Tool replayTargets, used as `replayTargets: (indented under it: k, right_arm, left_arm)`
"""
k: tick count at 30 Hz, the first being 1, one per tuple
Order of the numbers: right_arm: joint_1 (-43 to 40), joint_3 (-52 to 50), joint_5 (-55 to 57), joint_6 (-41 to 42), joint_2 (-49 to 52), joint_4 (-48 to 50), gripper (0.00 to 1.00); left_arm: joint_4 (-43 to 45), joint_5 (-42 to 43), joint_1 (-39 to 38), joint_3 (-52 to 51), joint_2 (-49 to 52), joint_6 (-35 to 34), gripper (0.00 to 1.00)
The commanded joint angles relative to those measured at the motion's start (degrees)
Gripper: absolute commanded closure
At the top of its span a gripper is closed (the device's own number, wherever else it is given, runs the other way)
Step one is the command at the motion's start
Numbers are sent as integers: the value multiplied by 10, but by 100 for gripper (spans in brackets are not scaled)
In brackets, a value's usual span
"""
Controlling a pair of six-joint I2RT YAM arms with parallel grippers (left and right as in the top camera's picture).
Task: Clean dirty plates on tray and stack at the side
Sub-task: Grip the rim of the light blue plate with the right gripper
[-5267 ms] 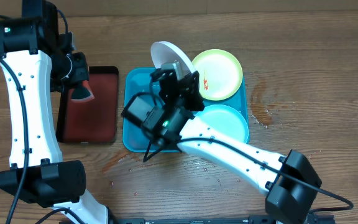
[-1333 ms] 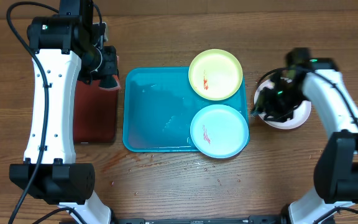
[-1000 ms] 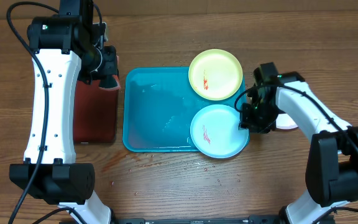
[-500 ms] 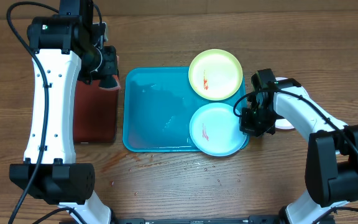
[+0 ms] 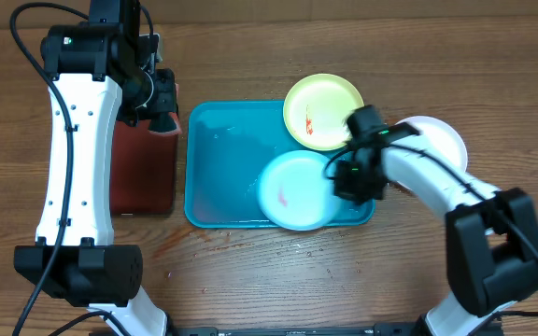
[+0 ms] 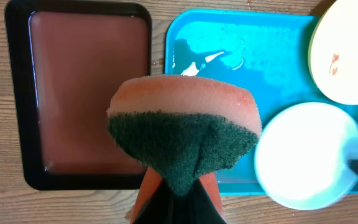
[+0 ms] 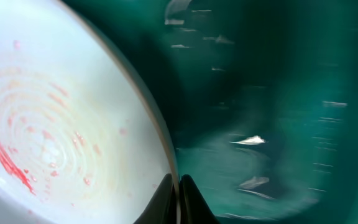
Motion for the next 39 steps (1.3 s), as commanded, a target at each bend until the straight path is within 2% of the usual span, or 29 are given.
replayTargets:
  k: [1,4,9,16,28,31,34,39]
  right_arm:
    - [63,15,41,160,-12,43,96]
    - [108,15,91,231,-11,103,96]
    - [144,15,156,280,-9,165,96]
    - [143,15,134,282,10,222,96]
    - [143,15,63,258,45,230,96]
    - [143,15,55,245,45,231,77]
    - [138,20,55,220,45,231,66]
    - [109,23,63,203,48,236,62]
  left_arm:
    - [2,-5,-4,0,-5,-6,96]
    - [3,-5,-4,0,-5,-6,96]
    - [4,-9,-4,0,-5,-6,96]
    - [5,-9,-4,-1,-5,-6,96]
    - [7,-9,-4,-1,-5,-6,96]
    - [9,-9,-4,-1,-5,-6,96]
    - [10,-8,-4,-2,-5,-6,96]
    - [26,4,-5,-27,-5,-2,96]
